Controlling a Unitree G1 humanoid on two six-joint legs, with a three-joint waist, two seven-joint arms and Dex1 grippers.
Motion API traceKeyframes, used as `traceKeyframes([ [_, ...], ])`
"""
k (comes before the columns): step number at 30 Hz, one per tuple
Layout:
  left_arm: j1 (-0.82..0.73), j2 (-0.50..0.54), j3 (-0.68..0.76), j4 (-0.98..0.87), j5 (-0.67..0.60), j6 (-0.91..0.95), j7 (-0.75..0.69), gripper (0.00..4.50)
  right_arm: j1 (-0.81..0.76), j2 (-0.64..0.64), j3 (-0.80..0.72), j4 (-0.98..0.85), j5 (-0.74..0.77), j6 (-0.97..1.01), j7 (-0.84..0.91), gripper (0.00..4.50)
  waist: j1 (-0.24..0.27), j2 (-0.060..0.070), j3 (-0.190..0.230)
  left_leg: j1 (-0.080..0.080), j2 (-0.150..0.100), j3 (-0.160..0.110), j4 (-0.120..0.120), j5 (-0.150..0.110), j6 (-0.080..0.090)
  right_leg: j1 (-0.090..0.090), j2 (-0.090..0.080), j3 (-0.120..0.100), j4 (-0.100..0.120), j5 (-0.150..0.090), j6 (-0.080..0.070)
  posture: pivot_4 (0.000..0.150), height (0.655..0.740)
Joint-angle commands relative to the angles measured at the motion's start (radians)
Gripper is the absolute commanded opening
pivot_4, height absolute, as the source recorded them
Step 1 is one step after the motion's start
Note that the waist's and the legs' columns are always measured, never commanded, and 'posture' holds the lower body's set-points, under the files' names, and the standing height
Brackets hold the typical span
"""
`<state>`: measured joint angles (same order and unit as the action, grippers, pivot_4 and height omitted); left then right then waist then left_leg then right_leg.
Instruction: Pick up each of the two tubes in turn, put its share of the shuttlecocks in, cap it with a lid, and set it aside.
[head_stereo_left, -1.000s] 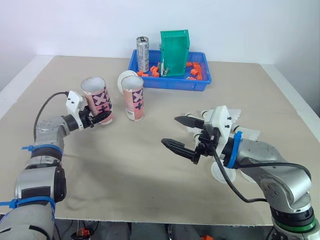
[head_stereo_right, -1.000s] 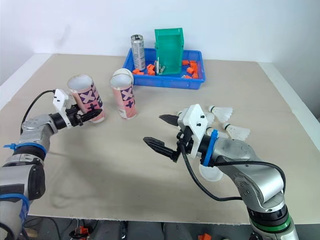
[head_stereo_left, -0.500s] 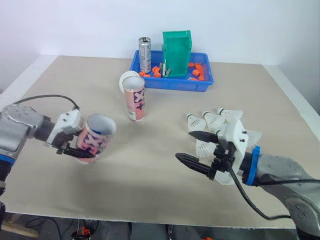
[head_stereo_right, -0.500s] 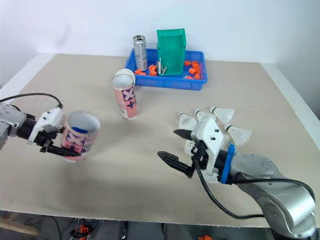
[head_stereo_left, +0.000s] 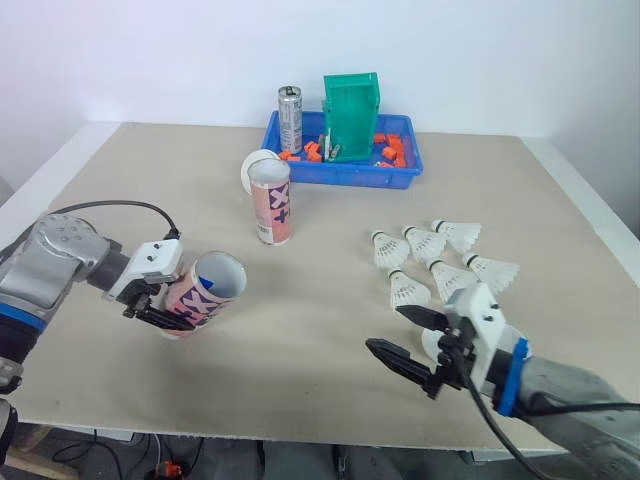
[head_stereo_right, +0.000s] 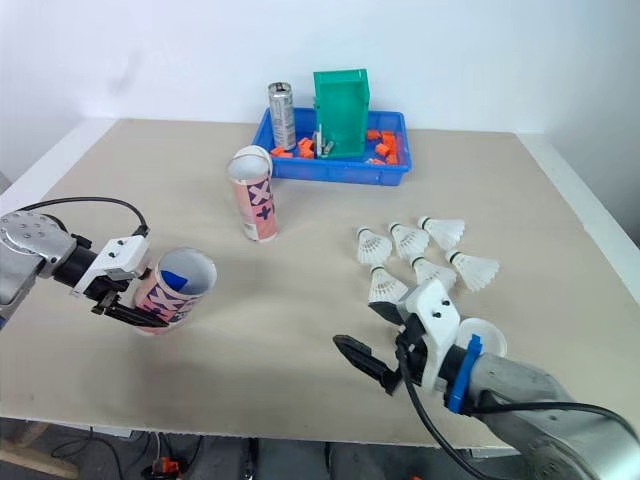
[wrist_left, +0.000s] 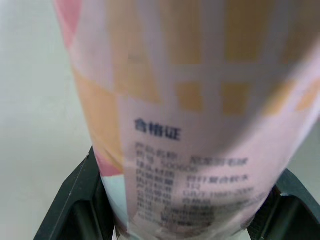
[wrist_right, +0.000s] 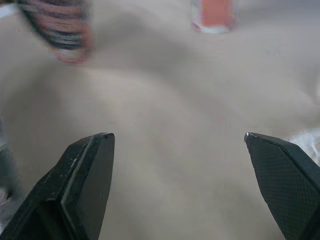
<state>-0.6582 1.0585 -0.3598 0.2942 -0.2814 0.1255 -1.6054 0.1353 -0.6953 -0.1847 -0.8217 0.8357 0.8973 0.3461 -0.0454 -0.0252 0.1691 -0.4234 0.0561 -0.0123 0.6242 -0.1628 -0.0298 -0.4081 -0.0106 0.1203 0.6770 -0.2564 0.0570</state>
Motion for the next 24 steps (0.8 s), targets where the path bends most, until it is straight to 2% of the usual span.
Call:
traceKeyframes([
  [1, 0.012, -0.017, -0.059, -0.006, 0.011, -0.011, -0.009, 2.95, -0.046, 0.016, 0.031, 0.025, -0.057, -0.017, -0.035, 4.5, 0.0, 0.001, 0.0, 0.0, -0.001, 0.001, 0.0, 0.0, 0.0, 0.0, -0.001, 0.0, 0.0, 0.0, 0.001, 0.15, 0.7362],
  [5, 0.001, -0.004, -0.079, -0.014, 0.03, -0.036, -0.009, 2.95, -0.109, 0.046, 0.086, 0.072, -0.132, -0.013, -0.08, 4.5, 0.001, 0.001, -0.001, -0.001, -0.004, 0.002, -0.002, 0.0, 0.0, 0.0, -0.004, 0.0, 0.0, -0.002, 0.003, 0.15, 0.7362],
  [24, -0.001, 0.021, -0.062, -0.106, -0.027, -0.001, -0.009, 2.95, -0.159, 0.119, 0.181, 0.145, -0.36, -0.014, -0.134, 4.5, 0.001, 0.002, -0.001, -0.004, -0.006, 0.0, -0.005, -0.001, 0.001, -0.001, -0.004, 0.001, -0.001, -0.006, 0.005, 0.15, 0.7362],
])
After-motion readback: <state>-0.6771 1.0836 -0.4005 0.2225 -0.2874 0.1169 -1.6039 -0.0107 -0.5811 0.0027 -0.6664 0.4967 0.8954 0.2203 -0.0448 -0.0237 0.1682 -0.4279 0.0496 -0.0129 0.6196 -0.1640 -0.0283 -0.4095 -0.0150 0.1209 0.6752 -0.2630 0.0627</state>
